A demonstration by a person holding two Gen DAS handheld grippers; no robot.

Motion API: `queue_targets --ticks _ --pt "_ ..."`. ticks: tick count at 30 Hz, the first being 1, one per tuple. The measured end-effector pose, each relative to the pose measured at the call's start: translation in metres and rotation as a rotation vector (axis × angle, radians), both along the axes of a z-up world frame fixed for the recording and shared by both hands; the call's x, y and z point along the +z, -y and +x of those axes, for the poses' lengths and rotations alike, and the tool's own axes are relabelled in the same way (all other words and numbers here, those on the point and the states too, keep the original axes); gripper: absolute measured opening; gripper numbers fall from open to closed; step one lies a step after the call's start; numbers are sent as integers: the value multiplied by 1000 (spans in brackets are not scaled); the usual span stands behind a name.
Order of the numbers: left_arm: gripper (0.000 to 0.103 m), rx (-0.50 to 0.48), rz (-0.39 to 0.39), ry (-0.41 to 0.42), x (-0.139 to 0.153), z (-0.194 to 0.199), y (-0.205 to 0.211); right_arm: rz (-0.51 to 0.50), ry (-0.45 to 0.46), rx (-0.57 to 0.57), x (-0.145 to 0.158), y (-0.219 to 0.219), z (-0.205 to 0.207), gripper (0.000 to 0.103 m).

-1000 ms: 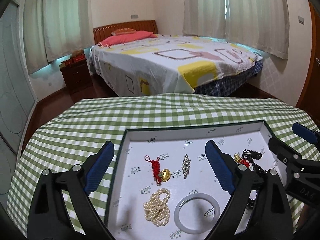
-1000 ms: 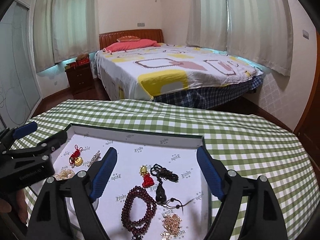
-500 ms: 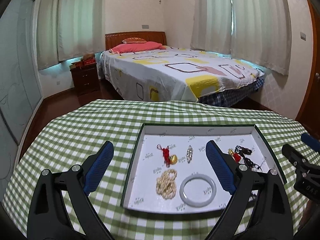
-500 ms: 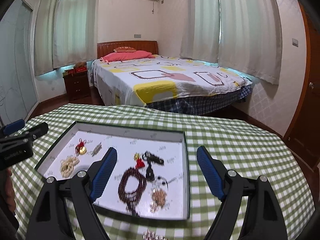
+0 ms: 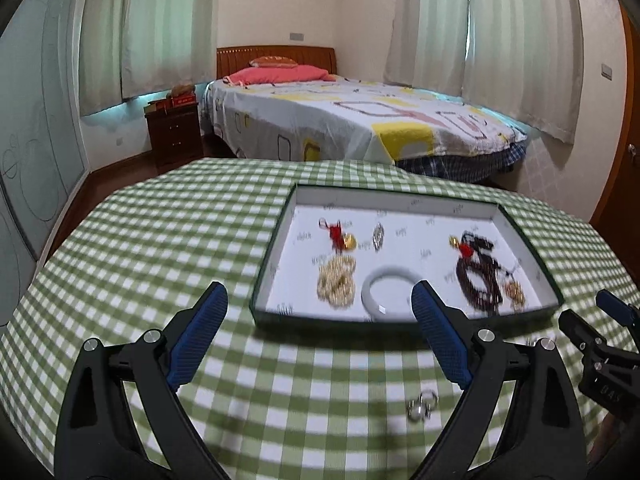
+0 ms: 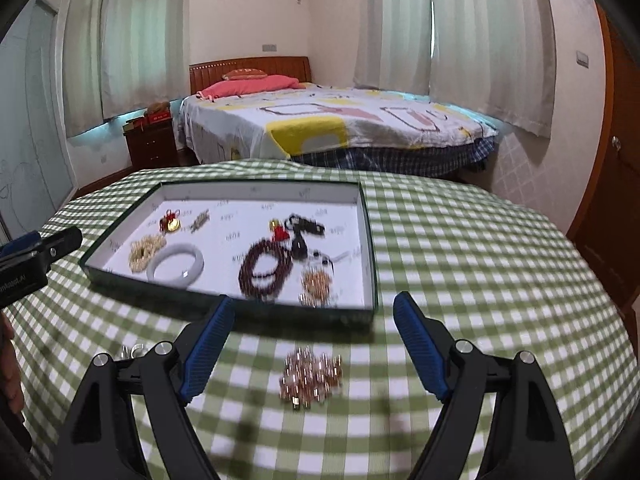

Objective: Organize jewelry
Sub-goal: 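Withdraw both open tools from the box back over the table, then grasp the pearl ring with the left tool while the right tool grasps the gold-pearl cluster brooch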

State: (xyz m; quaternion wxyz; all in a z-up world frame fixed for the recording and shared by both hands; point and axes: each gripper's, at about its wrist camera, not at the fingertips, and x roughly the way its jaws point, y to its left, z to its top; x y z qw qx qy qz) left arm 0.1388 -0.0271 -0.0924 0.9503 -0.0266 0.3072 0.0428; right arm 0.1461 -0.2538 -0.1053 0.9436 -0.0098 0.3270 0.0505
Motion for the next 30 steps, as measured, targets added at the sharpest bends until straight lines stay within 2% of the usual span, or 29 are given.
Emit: queue_targets --ticks 15,22,30 --pt "91 -31 24 -75 -36 -32 9 19 -69 -4 -29 4 -18 79" --pt "91 -41 22 -99 -43 -29 12 33 -109 -26 -38 8 -8 79" --pt "91 -46 11 -120 -49 -26 12 89 -156 -38 -41 14 2 73"
